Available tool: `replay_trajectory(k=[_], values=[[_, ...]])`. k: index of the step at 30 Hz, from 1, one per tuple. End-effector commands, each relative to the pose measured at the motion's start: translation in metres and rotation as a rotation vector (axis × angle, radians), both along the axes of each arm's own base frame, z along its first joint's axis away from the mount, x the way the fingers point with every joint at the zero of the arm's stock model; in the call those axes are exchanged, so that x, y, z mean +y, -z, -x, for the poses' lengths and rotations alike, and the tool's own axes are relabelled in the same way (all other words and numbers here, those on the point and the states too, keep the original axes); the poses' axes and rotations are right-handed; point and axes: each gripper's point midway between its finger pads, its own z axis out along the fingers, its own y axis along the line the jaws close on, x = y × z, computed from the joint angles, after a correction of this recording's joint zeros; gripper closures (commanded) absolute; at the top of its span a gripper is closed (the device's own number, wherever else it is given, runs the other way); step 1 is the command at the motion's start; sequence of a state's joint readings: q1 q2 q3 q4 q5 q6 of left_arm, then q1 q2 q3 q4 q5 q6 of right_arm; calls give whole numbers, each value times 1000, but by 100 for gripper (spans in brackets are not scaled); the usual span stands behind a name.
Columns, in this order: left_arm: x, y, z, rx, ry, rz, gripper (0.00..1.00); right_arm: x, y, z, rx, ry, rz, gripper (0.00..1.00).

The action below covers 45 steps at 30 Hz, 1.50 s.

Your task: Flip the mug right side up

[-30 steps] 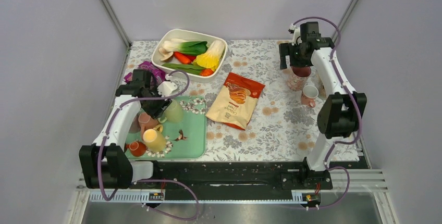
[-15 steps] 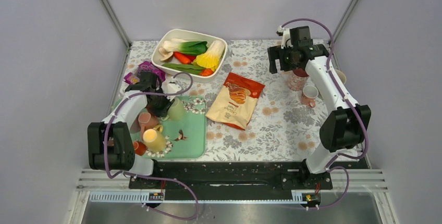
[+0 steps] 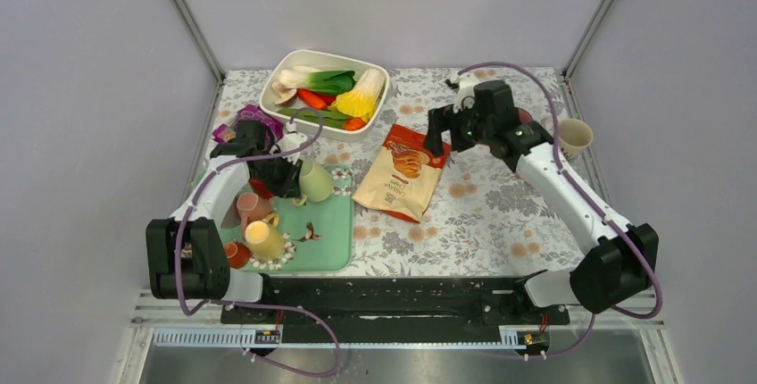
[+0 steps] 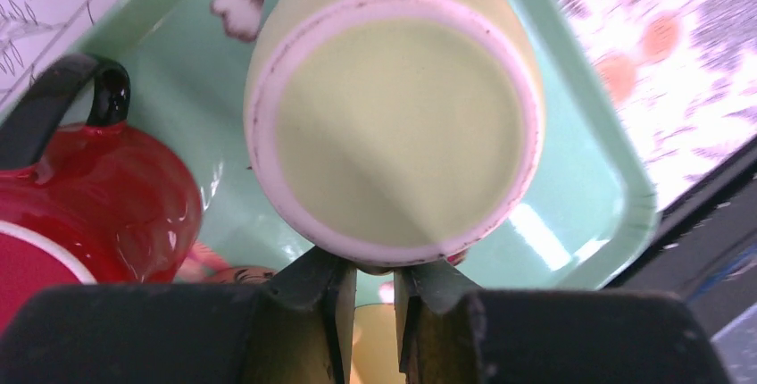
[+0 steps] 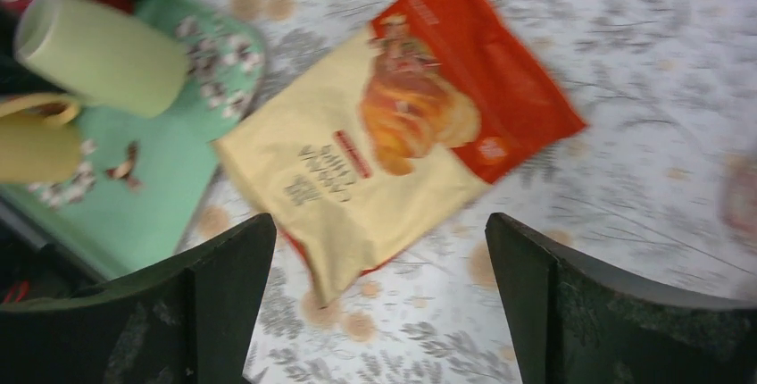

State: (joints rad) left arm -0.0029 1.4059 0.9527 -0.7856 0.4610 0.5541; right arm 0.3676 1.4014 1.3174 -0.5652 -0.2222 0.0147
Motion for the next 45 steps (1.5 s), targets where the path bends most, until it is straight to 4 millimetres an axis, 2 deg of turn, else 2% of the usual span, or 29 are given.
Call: replay_trajectory(k=[1, 4, 7, 10, 14, 19, 23, 25, 26, 31, 32, 33, 34, 36, 37, 39, 41, 43, 45], values=[[-41, -85, -22, -178, -13, 265, 100, 80, -32, 30, -77, -175, -300, 1], [-48, -107, -20, -215, -15, 324, 100, 120, -43, 49, -73, -266, -491, 1], [-60, -133, -17, -241, -4, 408, 100, 150, -47, 66, -49, -332, -630, 1], [-75, -165, -9, -242, 19, 521, 100, 172, -56, 80, -27, -387, -739, 0], [-89, -199, 1, -267, 60, 609, 100, 190, -73, 86, -3, -438, -815, 0], [-110, -221, 18, -299, 132, 663, 100, 206, -88, 93, 31, -478, -886, 1], [-125, -226, 30, -287, 182, 706, 100, 216, -107, 102, 61, -560, -972, 1], [-131, -223, 35, -266, 204, 714, 100, 216, -122, 107, 58, -596, -1022, 5], [-133, -221, 35, -258, 206, 712, 100, 215, -128, 110, 55, -616, -1043, 12], [-127, -205, 29, -269, 196, 641, 100, 201, -156, 119, -55, -646, -1065, 81], [-123, -202, 26, -286, 191, 608, 96, 196, -156, 116, -79, -625, -1042, 90], [-119, -199, 24, -306, 182, 570, 82, 191, -153, 111, -95, -593, -1008, 98], [-113, -195, 21, -333, 169, 523, 65, 183, -149, 104, -115, -553, -971, 100], [-99, -187, 18, -382, 148, 427, 43, 164, -137, 90, -140, -480, -886, 100], [-92, -182, 17, -394, 140, 378, 32, 154, -129, 85, -139, -446, -840, 100], [-78, -173, 18, -416, 124, 285, 2, 128, -106, 68, -138, -357, -704, 100], [-63, -164, 16, -435, 93, 200, 1, 98, -73, 50, -122, -250, -470, 100], [-54, -152, 17, -441, 80, 142, 1, 59, -31, 35, -79, -108, -190, 100], [-46, -138, 17, -428, 71, 97, 1, 23, 5, 38, 12, -66, 37, 100]])
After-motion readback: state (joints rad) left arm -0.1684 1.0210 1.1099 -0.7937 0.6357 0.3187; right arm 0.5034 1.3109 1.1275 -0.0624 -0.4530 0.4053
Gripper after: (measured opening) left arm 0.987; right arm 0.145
